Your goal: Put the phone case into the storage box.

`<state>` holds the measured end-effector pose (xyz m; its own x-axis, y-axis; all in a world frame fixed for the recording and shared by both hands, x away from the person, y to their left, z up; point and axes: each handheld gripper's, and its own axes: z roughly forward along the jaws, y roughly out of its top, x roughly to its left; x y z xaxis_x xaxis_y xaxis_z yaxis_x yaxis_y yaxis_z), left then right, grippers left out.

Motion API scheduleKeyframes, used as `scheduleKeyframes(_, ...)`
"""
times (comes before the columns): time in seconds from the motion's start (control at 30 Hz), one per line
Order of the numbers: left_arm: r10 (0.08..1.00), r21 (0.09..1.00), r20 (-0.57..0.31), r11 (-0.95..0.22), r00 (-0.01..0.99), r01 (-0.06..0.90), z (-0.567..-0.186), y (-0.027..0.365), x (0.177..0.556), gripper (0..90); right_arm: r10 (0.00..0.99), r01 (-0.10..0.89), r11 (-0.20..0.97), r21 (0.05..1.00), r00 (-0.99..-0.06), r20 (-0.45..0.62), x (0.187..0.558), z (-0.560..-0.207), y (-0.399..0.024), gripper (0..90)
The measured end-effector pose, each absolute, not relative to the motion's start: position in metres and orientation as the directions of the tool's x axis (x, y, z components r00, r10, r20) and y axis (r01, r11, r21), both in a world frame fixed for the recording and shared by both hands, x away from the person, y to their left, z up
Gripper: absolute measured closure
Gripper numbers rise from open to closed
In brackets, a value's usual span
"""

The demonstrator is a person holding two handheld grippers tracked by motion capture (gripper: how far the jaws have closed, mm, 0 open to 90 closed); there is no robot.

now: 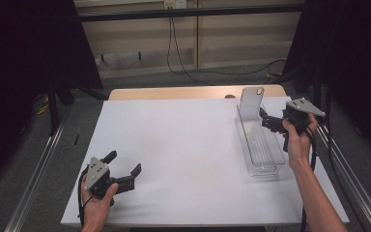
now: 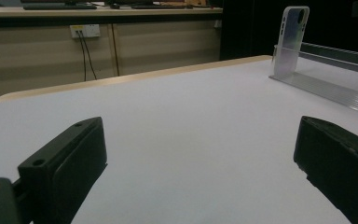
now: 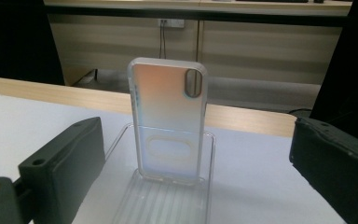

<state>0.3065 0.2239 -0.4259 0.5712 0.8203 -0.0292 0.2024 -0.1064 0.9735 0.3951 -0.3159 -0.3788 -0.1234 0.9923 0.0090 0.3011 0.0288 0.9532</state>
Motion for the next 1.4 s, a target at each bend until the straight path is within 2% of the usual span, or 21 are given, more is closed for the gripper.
scheduleKeyframes(0.37,0.819,0.974,-0.033,-0.101,0.573,0.2,-0.426,0.222,0.305,2.3,0.985,0.277,0.042,0.96,-0.172,0.006,0.376,-0.376,-0.314,0.0)
scheduleKeyframes(0.57,0.814,0.974,-0.025,-0.111,0.58,0.197,-0.426,0.221,0.304,2.3,0.982,0.277,0.021,0.961,-0.184,0.032,0.365,-0.376,-0.315,0.0)
scheduleKeyframes(1.4,0.819,0.973,-0.019,-0.117,0.574,0.2,-0.426,0.222,0.301,2.3,0.975,0.231,0.051,0.972,-0.222,0.001,0.32,-0.386,-0.314,0.5)
